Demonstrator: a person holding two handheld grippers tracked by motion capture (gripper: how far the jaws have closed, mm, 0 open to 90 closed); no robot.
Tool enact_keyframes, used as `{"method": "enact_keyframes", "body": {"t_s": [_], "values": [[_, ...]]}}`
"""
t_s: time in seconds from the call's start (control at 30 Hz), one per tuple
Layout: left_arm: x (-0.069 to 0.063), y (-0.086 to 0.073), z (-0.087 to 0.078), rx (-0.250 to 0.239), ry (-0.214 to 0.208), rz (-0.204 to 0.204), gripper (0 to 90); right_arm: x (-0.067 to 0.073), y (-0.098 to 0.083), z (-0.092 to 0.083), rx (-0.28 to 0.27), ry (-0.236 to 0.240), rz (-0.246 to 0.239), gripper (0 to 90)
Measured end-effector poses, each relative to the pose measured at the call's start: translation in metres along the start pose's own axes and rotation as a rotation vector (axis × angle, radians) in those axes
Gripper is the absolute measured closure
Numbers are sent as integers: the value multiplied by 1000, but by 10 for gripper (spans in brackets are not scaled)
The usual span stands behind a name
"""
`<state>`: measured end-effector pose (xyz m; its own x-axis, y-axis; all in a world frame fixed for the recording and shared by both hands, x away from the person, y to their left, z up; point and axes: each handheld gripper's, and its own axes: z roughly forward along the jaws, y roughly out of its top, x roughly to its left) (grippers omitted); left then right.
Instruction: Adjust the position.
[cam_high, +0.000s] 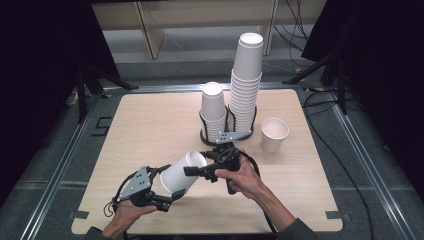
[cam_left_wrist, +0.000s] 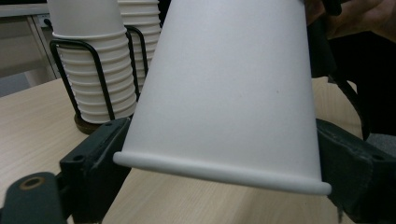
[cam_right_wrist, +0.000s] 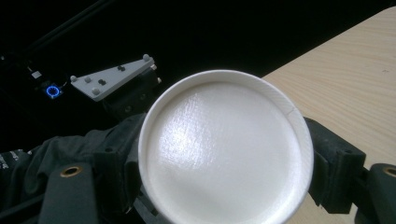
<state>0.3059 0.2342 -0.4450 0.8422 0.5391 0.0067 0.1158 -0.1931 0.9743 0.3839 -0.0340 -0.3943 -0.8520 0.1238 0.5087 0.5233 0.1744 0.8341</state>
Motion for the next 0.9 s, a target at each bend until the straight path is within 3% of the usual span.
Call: {"method": "enact_keyframes", "body": {"t_s": [0.1, 0.2, 0.23, 0.33, 0.43, 0.47, 0.5, 0.57, 0.9], "values": [[0, -1, 1, 7, -11, 15, 145, -1, 1, 0, 13, -20, -69, 242], [0, 0, 0, 39, -8, 37, 156, 4, 3, 0, 57, -31, -73, 231], [0, 0, 0, 38, -8, 34, 158, 3, 4, 0, 74, -68, -132, 221], [-1, -1, 1, 49, -17, 54, 168, 7, 6, -1, 118, -89, -165, 186], [-2, -1, 2, 70, -24, 66, 173, 12, 10, -2, 170, -131, -239, 155], [-3, -1, 2, 76, -27, 70, 174, 15, 11, -2, 191, -132, -233, 158], [-4, -1, 2, 72, -29, 63, 176, 15, 12, -3, 205, -146, -274, 158], [-4, -2, 4, 69, -40, 68, 179, 18, 14, -4, 239, -164, -312, 157], [-8, -3, 4, 113, -75, 105, 184, 19, 11, -3, 395, -133, -353, 167]]}}
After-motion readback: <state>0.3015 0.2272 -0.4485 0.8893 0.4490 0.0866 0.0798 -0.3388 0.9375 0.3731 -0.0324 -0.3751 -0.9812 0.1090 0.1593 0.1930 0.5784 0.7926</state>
